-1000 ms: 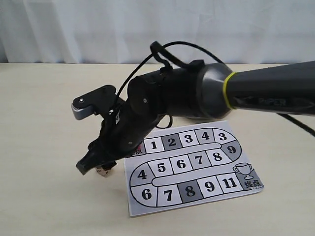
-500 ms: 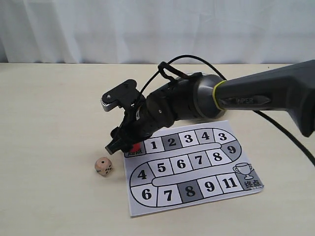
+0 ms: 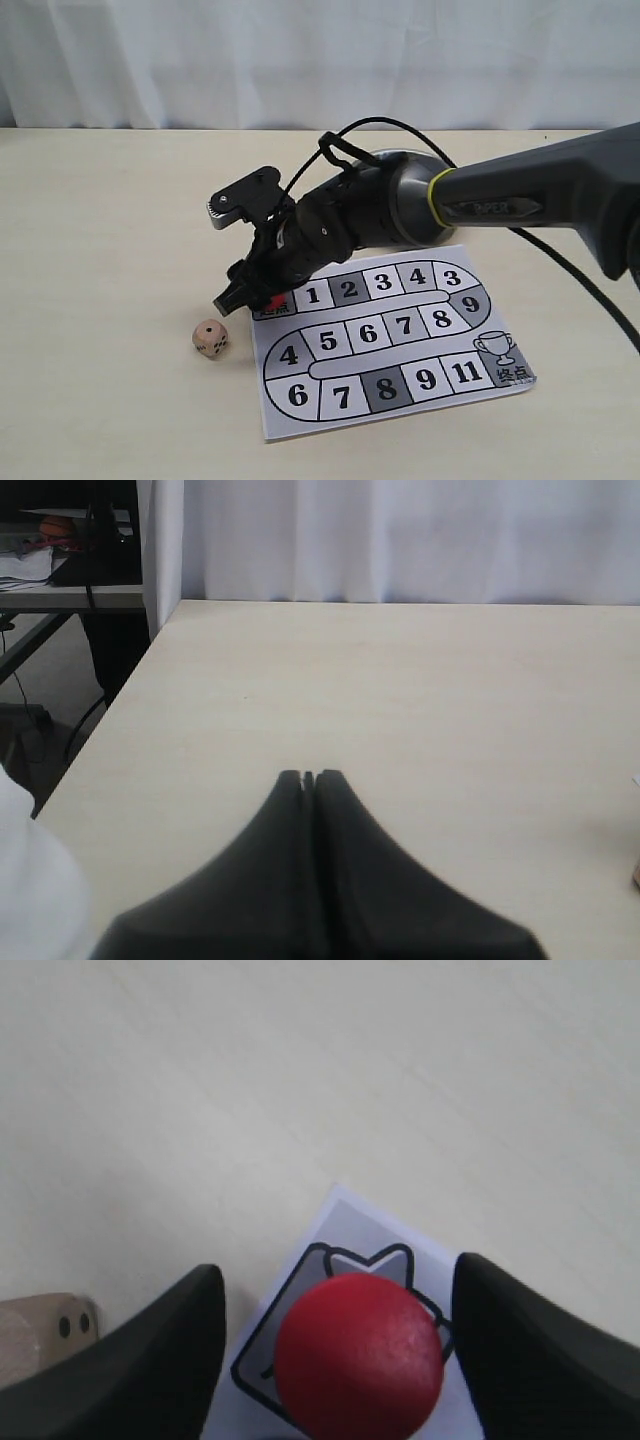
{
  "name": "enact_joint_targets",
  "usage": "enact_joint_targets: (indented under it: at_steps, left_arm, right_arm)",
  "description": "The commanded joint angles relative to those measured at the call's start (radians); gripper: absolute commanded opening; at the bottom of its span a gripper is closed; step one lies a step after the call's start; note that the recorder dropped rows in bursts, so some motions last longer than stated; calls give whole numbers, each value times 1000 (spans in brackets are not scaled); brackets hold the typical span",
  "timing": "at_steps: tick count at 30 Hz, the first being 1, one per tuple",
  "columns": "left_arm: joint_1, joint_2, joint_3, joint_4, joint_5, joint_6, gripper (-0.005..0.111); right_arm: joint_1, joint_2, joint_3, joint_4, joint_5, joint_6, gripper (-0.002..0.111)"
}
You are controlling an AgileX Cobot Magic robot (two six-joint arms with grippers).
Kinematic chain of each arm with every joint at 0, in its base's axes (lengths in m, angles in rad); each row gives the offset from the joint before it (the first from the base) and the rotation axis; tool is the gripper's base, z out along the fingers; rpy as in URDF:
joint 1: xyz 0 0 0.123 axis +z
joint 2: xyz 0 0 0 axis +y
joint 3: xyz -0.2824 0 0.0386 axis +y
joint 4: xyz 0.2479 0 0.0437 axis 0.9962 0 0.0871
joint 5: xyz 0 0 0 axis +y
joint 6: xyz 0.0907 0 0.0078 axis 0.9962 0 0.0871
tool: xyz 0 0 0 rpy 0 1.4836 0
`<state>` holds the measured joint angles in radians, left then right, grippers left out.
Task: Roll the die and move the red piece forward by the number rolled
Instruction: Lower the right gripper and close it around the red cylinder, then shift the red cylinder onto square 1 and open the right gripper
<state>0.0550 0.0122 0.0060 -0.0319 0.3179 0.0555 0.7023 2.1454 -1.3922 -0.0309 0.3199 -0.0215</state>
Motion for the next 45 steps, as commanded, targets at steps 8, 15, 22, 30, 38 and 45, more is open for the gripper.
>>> enact_joint_targets:
  at_steps: [8, 15, 22, 30, 38, 45]
  left_arm:
    - [-8, 0, -6, 1, -12, 0, 0]
    - [-8, 0, -6, 1, -12, 0, 0]
    - [-8, 0, -6, 1, -12, 0, 0]
    - [-8, 0, -6, 1, -12, 0, 0]
    - [-8, 0, -6, 1, -12, 0, 0]
    - [-8, 0, -6, 1, -12, 0, 0]
  right_arm:
    - [-6, 6, -3, -7, 33, 14, 41]
    - [-19, -10, -3, -7, 30, 14, 4]
    - [-84, -59, -3, -3, 63, 22, 4]
    - [-100, -52, 3, 0, 126, 48, 4]
    - [-100, 12, 0, 24, 168, 66, 8]
    - [-100, -20, -2, 47, 152, 66, 43]
